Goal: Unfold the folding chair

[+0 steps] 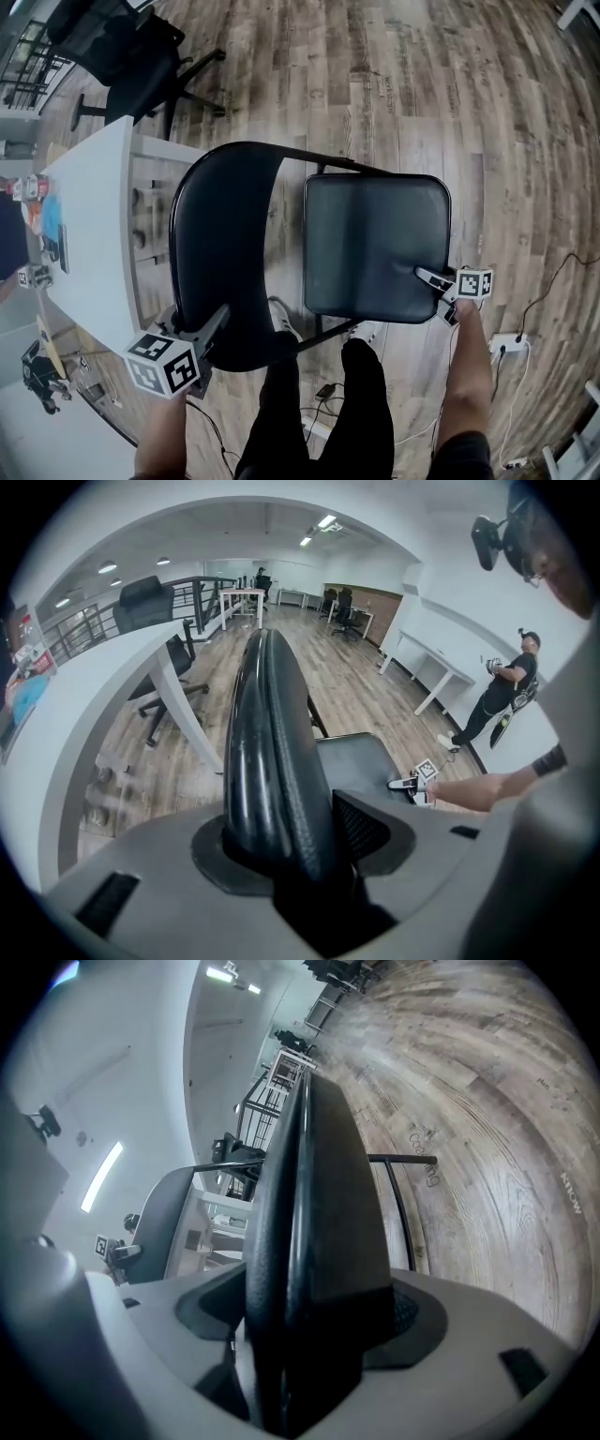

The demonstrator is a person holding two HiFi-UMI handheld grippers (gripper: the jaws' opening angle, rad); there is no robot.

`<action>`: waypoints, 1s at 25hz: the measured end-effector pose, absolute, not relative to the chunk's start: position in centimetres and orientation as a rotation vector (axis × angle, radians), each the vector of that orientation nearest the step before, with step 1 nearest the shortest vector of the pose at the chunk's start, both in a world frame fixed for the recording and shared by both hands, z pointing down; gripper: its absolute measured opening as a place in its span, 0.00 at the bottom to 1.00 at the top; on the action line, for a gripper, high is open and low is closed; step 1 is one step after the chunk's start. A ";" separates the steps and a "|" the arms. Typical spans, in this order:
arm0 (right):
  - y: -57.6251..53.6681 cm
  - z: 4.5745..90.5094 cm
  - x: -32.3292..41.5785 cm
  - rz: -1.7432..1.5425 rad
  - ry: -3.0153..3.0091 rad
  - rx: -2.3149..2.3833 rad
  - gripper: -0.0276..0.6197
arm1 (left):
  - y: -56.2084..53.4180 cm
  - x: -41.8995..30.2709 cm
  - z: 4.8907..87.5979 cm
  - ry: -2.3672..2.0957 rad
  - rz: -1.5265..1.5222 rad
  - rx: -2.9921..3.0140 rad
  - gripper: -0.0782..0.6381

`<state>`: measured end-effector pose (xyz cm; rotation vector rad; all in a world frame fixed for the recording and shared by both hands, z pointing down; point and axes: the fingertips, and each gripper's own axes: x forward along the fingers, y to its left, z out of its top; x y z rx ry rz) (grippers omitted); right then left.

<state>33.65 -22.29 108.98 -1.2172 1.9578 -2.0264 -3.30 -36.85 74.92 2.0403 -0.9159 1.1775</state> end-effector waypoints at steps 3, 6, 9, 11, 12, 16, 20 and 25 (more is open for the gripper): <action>-22.4 109.4 34.2 -2.000 1.972 -1.184 0.58 | -36.4 -1.8 74.8 -0.905 1.156 2.056 0.37; -22.0 110.0 34.7 -2.029 1.952 -1.203 0.58 | -36.2 -1.3 74.8 -0.910 1.149 2.055 0.37; -22.1 110.2 34.7 -2.035 1.941 -1.201 0.58 | -36.4 -1.2 74.8 -0.912 1.117 2.070 0.37; -22.0 110.2 35.0 -2.042 1.956 -1.205 0.59 | -36.4 -0.6 74.4 -0.897 1.026 2.083 0.37; -21.8 110.2 35.1 -2.052 1.961 -1.200 0.59 | -36.4 -0.3 74.0 -0.886 0.950 2.077 0.37; -21.3 109.7 35.2 -2.105 1.966 -1.211 0.60 | -36.6 -1.7 71.6 -0.940 0.762 2.105 0.41; -21.7 109.4 34.8 -2.024 1.991 -1.227 0.62 | -35.3 -3.2 69.3 -0.975 0.769 2.145 0.43; -20.3 109.1 36.0 -2.012 2.004 -1.154 0.62 | -32.1 -3.9 68.8 -0.801 0.601 2.134 0.43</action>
